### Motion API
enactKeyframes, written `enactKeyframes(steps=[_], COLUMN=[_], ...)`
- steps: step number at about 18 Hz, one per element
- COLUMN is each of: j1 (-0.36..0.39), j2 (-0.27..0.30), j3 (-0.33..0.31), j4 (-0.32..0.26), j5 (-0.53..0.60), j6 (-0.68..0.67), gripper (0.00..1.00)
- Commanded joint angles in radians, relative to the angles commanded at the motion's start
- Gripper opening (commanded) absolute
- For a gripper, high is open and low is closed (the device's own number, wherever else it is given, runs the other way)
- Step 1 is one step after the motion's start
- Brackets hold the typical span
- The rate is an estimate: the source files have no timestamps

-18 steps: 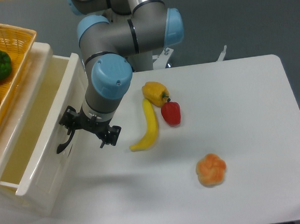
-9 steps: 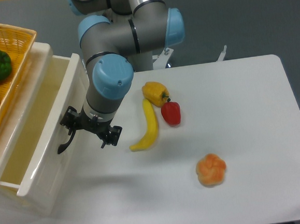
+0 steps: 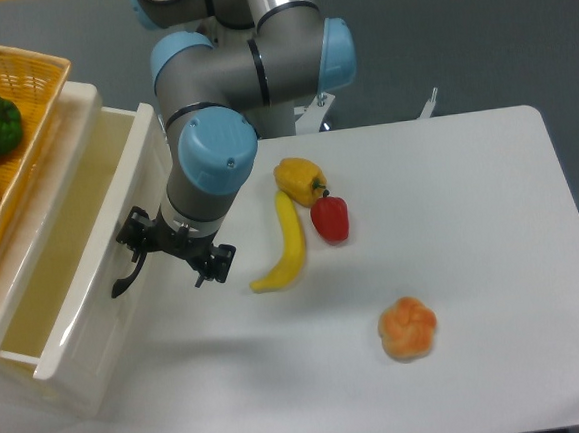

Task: Slide the top white drawer open
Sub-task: 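Pull the handle away from the cabinet, sliding the drawer out, then keep pulling the drawer outward to its full extension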

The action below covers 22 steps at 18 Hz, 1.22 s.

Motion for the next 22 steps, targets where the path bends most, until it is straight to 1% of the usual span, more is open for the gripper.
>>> enactKeyframes(steps=[3, 18, 22], j1=[0.005, 0.038, 0.048], j2=[0.0, -0.002, -0.003], j3=[0.0, 0.005, 0.006], j4=[-0.003, -0.002, -0.003], j5=[0.014, 0.037, 0.041], j6=[0.026, 0.048, 0.074], gripper=[1.0, 1.0, 1.0])
